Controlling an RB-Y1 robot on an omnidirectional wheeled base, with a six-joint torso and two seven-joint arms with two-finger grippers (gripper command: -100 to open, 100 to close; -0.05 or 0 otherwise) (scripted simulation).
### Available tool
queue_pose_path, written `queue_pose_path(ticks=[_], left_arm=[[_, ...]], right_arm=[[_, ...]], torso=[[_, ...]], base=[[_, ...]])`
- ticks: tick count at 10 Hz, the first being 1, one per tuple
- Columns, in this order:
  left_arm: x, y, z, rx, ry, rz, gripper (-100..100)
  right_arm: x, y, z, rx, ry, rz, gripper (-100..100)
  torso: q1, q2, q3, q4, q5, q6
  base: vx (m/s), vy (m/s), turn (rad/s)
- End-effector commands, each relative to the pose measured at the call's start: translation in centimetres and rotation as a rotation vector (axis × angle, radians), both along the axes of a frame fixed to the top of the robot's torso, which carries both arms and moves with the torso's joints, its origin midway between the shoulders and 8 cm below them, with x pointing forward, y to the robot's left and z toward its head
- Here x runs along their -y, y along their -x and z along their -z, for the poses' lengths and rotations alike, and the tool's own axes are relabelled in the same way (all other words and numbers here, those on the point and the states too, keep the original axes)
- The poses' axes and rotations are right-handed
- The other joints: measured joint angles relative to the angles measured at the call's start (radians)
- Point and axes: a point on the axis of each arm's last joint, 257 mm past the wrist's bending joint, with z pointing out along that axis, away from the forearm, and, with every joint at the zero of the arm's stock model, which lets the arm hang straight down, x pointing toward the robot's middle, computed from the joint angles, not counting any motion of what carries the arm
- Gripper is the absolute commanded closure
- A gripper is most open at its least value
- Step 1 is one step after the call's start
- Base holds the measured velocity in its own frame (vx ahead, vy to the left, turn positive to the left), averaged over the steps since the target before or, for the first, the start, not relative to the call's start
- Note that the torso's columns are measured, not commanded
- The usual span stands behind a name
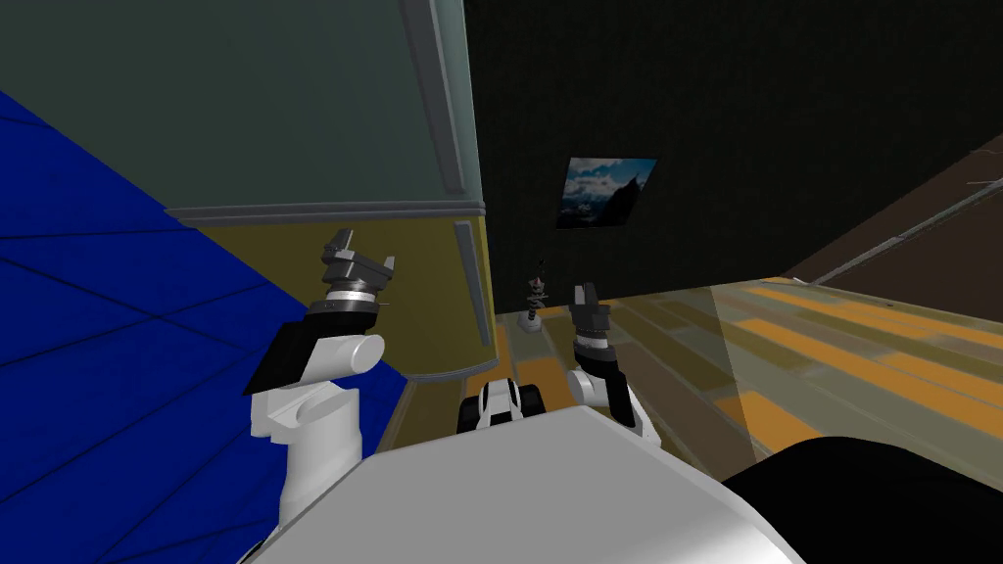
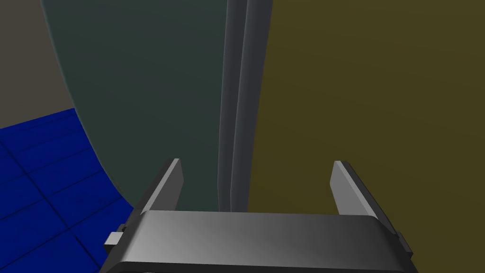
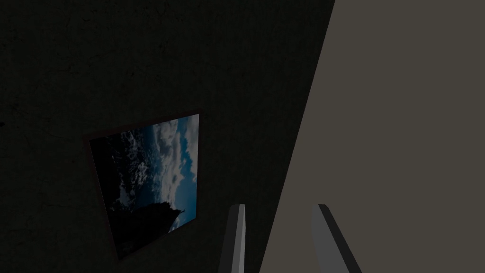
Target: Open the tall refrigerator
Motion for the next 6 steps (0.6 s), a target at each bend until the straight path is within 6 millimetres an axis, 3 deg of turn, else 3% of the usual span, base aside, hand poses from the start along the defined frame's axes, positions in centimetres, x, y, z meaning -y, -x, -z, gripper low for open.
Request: queue_pose_path(ticks=[1, 6], left_arm=[[-0.1, -0.4, -0.8, -0.014, 0.020, 0.003, -100], [-0.3, -0.9, -2.4, -0.026, 0.057, 0.013, -100]], right_arm=[[0.0, 0.0, 0.0, 0.000, 0.000, 0.000, 0], [0.0, 0.0, 0.0, 0.000, 0.000, 0.000, 0]], torso=[[0.004, 0.004, 0.002, 0.001, 0.001, 0.000], [0.000, 0.000, 0.000, 0.000, 0.000, 0.000]], base=[[0.045, -0.116, 0.058], [0.061, -0.125, 0.084]])
